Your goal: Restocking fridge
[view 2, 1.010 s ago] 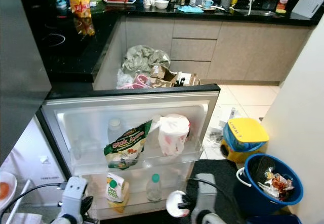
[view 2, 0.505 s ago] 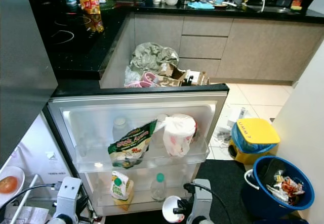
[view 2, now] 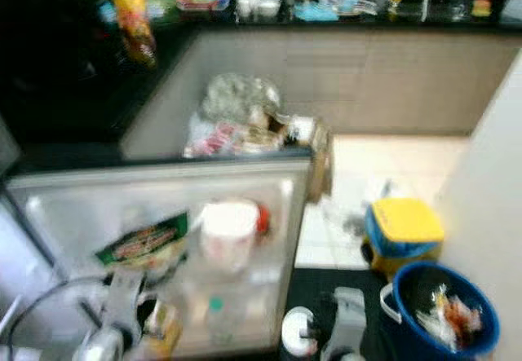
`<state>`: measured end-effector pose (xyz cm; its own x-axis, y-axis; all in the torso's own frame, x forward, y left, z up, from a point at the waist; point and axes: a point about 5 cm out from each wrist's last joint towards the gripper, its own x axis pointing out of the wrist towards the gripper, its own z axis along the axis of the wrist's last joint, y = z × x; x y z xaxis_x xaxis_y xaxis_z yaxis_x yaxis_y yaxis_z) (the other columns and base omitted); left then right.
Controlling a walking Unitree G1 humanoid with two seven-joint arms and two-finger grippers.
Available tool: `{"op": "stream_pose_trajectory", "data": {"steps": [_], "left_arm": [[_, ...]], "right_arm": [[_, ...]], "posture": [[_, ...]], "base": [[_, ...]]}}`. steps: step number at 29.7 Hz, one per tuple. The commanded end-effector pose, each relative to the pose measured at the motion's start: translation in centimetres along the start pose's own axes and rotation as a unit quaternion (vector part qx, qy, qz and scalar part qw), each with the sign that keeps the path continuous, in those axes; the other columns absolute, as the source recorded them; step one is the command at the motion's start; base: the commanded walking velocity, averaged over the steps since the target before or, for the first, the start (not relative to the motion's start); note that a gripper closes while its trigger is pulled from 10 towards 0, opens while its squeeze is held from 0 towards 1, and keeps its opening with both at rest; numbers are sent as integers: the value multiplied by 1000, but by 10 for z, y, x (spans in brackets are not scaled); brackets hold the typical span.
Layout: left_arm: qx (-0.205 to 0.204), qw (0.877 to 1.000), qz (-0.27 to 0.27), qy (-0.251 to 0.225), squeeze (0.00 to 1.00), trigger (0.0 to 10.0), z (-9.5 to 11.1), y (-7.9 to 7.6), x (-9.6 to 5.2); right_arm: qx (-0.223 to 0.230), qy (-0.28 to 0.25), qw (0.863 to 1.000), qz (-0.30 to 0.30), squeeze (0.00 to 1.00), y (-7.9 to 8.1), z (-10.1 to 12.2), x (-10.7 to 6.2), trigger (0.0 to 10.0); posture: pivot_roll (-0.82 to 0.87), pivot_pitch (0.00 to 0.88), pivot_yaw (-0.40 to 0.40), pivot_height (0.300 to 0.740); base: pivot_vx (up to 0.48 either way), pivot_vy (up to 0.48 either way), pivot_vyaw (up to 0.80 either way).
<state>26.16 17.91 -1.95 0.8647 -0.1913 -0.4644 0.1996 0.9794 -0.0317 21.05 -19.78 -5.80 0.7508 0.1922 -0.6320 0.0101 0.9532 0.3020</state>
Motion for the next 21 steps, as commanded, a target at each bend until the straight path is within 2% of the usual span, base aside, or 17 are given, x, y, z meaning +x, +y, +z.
{"op": "stream_pose_trajectory", "data": {"steps": [1,8,15,16,17,18,19,20,21], "left_arm": [[-7,1000,8,28,0,10000,-13,3,-4],[-9,999,12,28,0,10000,-14,2,-5],[24,998,19,54,0,10000,-24,6,-10],[50,996,13,68,0,10000,-28,8,-13],[50,996,13,68,0,10000,-28,8,-13],[79,991,21,108,0,10000,-37,15,-18],[79,991,21,108,0,10000,-37,15,-18],[99,983,38,152,0,10000,-48,24,-25],[99,983,38,152,0,10000,-48,24,-25]], "right_arm": [[-3,-3,1000,-6,0,-5,1,-2,10000],[-9,-3,1000,1,0,-7,5,-2,10000],[-15,2,1000,22,0,-5,7,-2,10000],[-15,5,999,28,0,-4,7,-2,10000],[-15,5,999,28,0,-4,7,-2,10000],[-12,10,999,37,0,-4,6,-2,10000],[-12,10,999,37,0,-4,6,-2,10000],[-10,19,999,49,0,-4,4,-3,10000],[-10,19,999,49,0,-4,4,-3,10000]], "posture": [[-55,27,21,740],[-59,30,11,740],[-59,35,4,740],[-57,37,2,740],[-57,37,2,740],[-56,38,3,740],[-56,38,3,740],[-56,38,3,740],[-56,38,3,740]], "base": [[0,0,0],[0,0,0],[0,0,0],[0,0,0],[0,0,0],[0,0,0],[0,0,0],[0,0,0],[0,0,0]]}}
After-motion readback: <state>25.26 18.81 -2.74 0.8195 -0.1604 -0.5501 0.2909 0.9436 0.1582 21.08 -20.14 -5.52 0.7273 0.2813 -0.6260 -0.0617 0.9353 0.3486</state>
